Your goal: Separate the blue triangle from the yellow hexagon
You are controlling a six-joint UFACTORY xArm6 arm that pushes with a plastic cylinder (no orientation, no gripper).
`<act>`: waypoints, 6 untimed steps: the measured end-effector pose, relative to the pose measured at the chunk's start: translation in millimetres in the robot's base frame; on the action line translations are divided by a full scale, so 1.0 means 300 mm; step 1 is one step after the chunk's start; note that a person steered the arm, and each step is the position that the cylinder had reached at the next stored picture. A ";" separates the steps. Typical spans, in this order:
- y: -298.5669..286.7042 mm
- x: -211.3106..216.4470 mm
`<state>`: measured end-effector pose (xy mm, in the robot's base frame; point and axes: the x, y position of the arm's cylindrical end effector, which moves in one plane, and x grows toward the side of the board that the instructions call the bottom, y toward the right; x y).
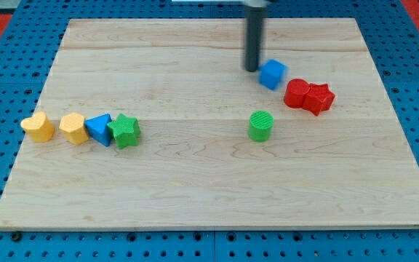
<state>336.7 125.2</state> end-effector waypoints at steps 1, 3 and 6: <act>0.128 -0.007; -0.453 -0.333; -1.043 0.196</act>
